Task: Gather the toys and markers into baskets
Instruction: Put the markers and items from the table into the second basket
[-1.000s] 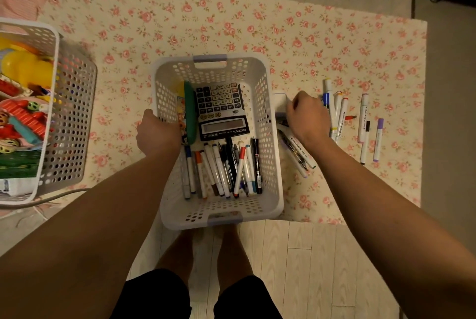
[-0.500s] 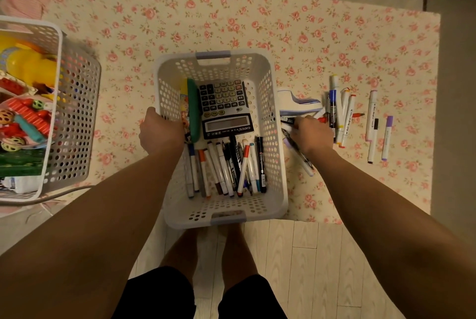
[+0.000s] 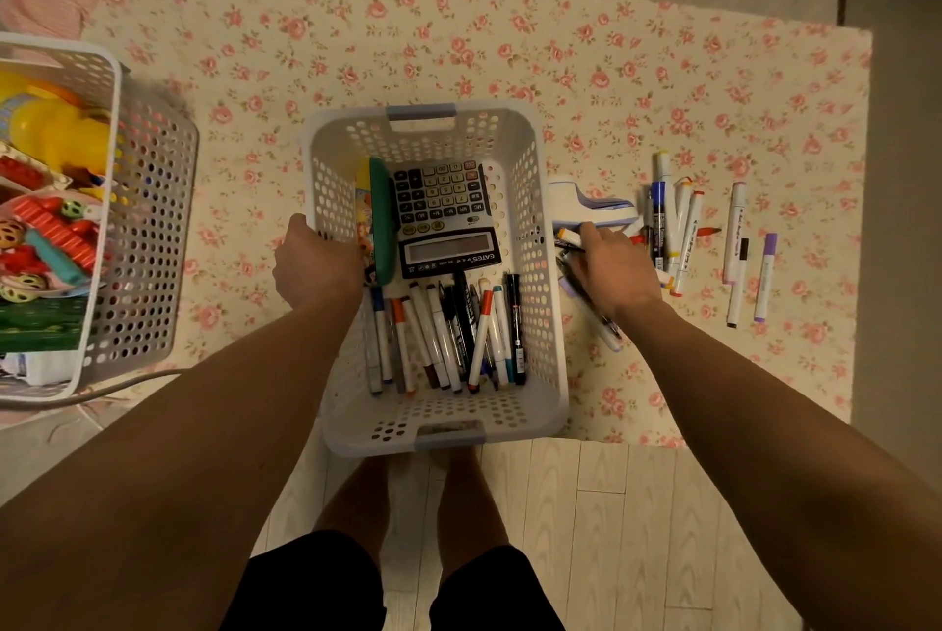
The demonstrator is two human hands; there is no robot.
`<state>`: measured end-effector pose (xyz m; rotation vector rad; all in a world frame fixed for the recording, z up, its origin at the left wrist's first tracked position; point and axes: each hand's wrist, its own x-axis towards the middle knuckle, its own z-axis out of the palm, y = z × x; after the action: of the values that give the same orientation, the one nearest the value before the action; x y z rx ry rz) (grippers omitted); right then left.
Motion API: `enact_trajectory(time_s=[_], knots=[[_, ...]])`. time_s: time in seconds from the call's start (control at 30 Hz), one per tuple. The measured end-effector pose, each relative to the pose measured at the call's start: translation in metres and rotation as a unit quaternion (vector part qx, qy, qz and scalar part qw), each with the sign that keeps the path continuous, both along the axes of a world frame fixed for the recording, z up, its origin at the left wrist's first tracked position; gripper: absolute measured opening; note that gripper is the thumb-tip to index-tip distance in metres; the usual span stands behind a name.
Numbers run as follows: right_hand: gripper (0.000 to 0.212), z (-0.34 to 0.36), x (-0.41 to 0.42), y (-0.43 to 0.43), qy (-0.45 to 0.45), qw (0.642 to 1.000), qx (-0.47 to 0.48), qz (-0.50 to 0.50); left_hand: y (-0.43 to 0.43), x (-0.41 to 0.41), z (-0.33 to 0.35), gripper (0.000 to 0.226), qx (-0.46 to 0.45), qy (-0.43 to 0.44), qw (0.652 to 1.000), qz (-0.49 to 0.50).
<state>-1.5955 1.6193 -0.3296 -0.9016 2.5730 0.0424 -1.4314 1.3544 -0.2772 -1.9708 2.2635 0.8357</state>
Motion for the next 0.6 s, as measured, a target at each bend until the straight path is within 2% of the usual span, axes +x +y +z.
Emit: enact_trajectory(time_s=[0.13,0.43,0.6], knots=[[0.029,-0.004,-0.002,-0.005,0.000,0.999,0.041,0.011,0.000,0.000,0.000,0.020,0.007,0.002,1.000,0.001],[0.032,-0.009,0.002,-0.009,-0.011,0.999,0.042,0.010,0.000,0.001,0.000,0.018,0.008,0.009,1.000,0.001],[0.029,0.005,0.009,-0.002,-0.033,0.998,-0.032,-0.034,-0.001,0.001,0.001,0.018,0.010,0.009,1.000,-0.003]])
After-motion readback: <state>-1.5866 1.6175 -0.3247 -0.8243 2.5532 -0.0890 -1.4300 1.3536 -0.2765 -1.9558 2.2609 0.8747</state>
